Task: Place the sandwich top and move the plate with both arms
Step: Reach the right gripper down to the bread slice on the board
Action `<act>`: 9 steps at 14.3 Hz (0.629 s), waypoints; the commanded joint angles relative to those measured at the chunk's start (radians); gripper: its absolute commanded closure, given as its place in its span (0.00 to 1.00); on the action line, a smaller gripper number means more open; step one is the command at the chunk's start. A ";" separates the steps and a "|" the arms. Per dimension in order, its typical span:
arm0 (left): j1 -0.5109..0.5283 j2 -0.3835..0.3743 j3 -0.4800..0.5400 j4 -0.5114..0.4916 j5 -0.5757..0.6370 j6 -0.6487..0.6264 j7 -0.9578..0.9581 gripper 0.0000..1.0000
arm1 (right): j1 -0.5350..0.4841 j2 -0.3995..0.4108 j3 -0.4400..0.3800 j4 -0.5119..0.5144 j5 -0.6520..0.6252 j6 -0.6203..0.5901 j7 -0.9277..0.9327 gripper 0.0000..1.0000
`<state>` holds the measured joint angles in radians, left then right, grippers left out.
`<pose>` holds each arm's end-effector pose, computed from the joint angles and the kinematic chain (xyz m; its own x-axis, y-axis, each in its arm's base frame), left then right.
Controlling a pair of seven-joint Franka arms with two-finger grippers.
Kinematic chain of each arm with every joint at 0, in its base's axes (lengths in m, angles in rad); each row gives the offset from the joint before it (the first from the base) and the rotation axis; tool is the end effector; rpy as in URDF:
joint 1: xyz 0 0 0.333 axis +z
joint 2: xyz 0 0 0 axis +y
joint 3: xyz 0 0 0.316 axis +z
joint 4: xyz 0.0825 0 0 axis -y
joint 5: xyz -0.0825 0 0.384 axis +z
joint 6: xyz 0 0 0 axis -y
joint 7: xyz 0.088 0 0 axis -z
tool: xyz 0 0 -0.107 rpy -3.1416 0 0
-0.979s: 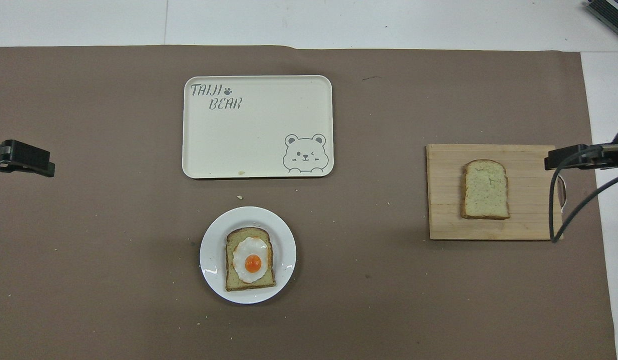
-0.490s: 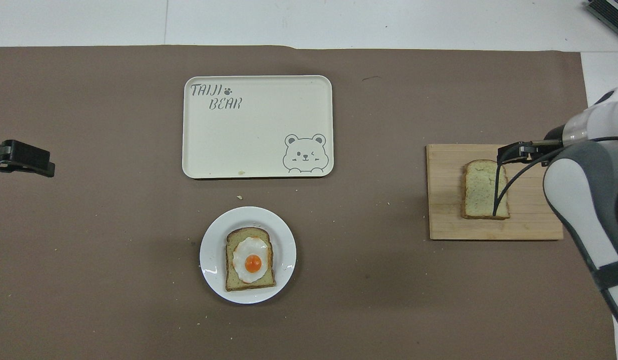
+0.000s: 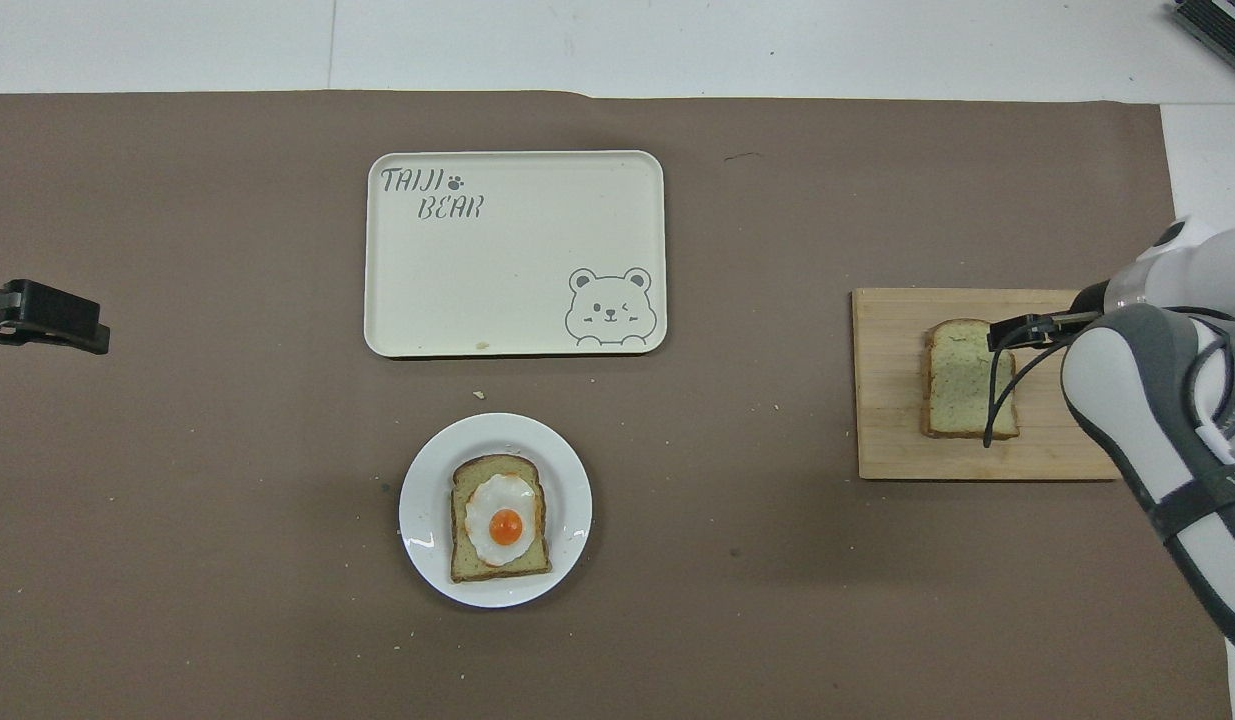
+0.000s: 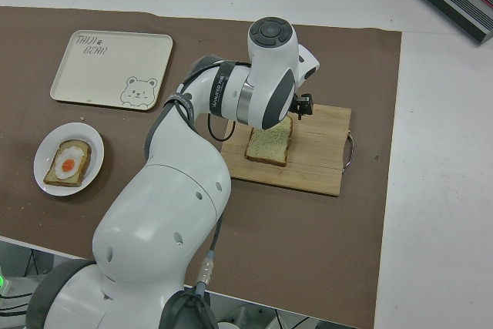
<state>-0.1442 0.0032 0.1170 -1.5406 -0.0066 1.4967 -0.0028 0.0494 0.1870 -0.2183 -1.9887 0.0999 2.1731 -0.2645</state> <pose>0.5478 -0.0158 0.6306 0.9986 -0.0248 -0.0471 -0.0246 -0.9997 0.0061 0.5831 -0.0917 0.3729 0.9990 0.0425 0.0126 0.0430 -0.9983 -0.0402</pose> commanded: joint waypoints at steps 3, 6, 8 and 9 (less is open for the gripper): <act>0.012 0.008 -0.007 0.022 0.004 -0.023 0.007 0.00 | -0.022 0.028 0.008 -0.062 0.069 0.068 -0.056 0.00; 0.012 0.008 -0.007 0.022 0.004 -0.023 0.007 0.00 | -0.034 0.029 0.007 -0.128 0.139 0.138 -0.133 0.00; 0.012 0.008 -0.007 0.022 0.004 -0.023 0.007 0.00 | -0.034 0.031 0.007 -0.131 0.147 0.140 -0.139 0.00; 0.012 0.008 -0.007 0.022 0.004 -0.024 0.007 0.00 | -0.033 0.031 0.007 -0.133 0.147 0.140 -0.139 0.00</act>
<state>-0.1442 0.0032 0.1170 -1.5406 -0.0066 1.4967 -0.0028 0.0301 0.2318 -0.2197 -2.1016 0.2160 2.2964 -0.3651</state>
